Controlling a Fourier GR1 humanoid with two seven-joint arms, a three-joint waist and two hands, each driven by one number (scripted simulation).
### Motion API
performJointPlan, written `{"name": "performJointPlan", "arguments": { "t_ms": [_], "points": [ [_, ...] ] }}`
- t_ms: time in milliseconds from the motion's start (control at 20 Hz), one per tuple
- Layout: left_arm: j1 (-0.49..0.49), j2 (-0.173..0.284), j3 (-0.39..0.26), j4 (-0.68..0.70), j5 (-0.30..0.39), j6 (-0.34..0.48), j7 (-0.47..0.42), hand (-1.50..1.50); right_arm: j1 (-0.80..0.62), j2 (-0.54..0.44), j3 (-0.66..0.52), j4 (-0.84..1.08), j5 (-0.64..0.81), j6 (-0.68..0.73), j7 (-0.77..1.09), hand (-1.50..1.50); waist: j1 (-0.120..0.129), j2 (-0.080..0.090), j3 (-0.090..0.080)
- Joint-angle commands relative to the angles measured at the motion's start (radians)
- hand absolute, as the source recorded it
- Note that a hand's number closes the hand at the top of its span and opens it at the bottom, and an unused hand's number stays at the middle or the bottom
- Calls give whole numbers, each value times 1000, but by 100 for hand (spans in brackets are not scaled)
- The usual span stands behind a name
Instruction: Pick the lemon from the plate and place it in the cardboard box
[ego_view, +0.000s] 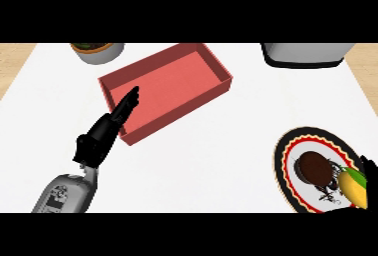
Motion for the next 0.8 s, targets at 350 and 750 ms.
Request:
{"name": "performJointPlan", "arguments": {
  "t_ms": [350, 750],
  "points": [
    [45, -23, 41, -61, -43, -67, 1, 0, 24, 62, -74, 107, 48, 37, -117, -150, 0, 0, 0],
    [-4, -77, 88, 80, -89, -59, -66, 0, -72, 117, -90, 212, 147, 48, -104, -150, 0, 1, 0]
  ]
}}
